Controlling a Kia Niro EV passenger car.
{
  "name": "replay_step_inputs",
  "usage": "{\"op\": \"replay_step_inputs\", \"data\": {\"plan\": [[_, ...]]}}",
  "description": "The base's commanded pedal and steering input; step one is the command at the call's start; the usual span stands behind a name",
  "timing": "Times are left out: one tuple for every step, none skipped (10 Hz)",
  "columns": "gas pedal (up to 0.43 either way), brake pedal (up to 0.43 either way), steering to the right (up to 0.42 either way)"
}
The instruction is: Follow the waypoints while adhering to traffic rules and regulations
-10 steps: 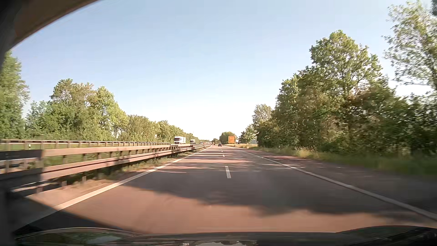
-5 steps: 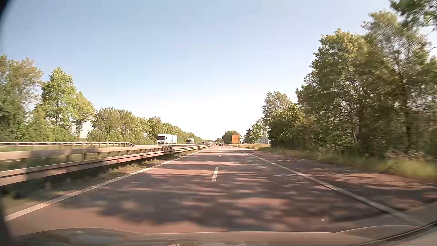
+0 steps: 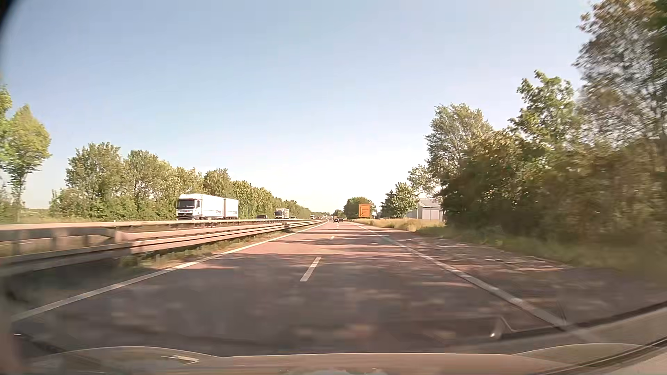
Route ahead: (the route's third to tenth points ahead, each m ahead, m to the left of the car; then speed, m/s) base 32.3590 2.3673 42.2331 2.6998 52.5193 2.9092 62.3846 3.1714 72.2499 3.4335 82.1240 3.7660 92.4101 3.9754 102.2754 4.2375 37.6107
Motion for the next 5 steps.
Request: {"op": "replay_step_inputs", "data": {"plan": [[0.319, 0.012, -0.005], [0.319, 0.012, -0.005], [0.319, 0.012, -0.005], [0.311, 0.006, -0.005], [0.311, 0.012, -0.005]]}}
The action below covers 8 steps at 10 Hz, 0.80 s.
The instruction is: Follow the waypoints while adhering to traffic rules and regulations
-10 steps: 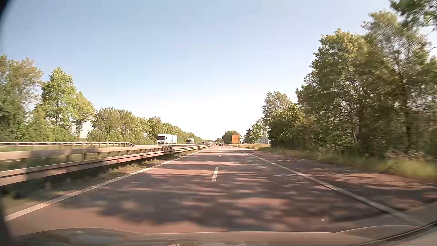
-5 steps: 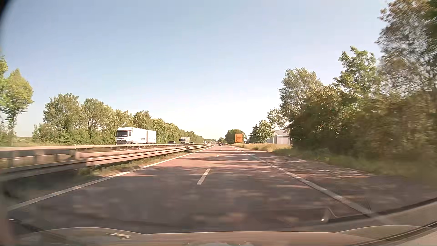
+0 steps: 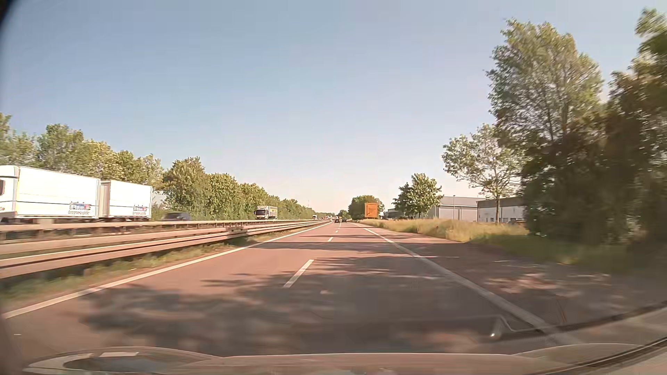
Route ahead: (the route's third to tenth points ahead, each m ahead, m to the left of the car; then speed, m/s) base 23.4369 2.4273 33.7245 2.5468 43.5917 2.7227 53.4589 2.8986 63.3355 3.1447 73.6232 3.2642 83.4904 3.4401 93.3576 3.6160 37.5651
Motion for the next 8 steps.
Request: {"op": "replay_step_inputs", "data": {"plan": [[0.299, 0.012, -0.005], [0.299, 0.006, -0.004], [0.268, 0.012, -0.004], [0.268, 0.012, -0.004], [0.248, 0.012, -0.004], [0.248, 0.012, -0.004], [0.248, 0.012, -0.004], [0.24, 0.012, -0.004]]}}
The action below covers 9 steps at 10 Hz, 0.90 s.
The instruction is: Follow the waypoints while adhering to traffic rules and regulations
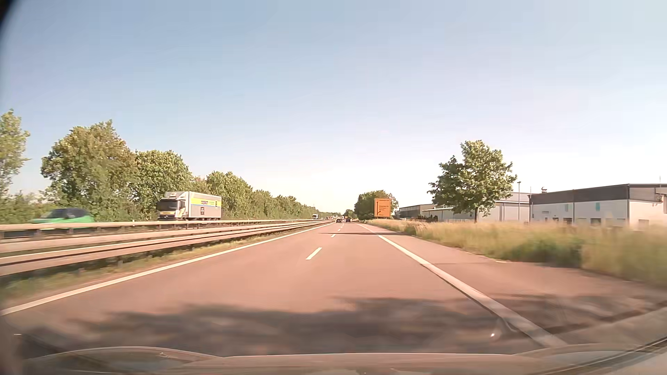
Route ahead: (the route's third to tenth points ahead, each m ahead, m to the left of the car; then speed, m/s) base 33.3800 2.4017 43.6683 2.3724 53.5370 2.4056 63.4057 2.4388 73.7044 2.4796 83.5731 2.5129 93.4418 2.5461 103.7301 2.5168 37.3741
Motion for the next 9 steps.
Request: {"op": "replay_step_inputs", "data": {"plan": [[0.24, 0.012, -0.003], [0.24, 0.006, 0.0], [0.24, 0.012, 0.0], [0.24, 0.012, 0.001], [0.26, 0.006, 0.001], [0.268, 0.012, 0.001], [0.28, 0.012, 0.001], [0.287, 0.012, 0.001], [0.287, 0.012, 0.001]]}}
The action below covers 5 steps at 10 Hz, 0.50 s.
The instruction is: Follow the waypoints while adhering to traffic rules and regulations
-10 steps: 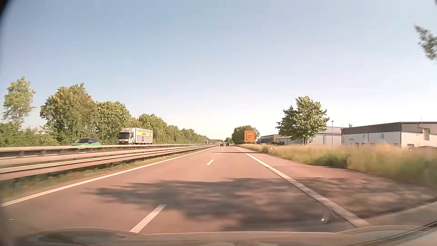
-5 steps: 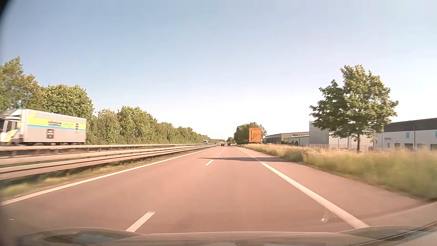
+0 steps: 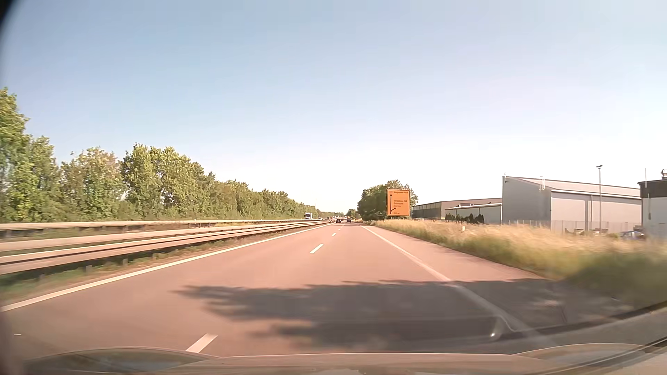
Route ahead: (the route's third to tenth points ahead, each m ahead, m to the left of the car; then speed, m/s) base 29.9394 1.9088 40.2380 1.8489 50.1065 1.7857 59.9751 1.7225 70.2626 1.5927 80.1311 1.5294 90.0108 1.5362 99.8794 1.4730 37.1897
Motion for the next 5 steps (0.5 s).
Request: {"op": "replay_step_inputs", "data": {"plan": [[0.287, 0.012, 0.0], [0.287, 0.012, 0.0], [0.299, 0.012, 0.0], [0.299, 0.012, 0.0], [0.299, 0.012, 0.0]]}}
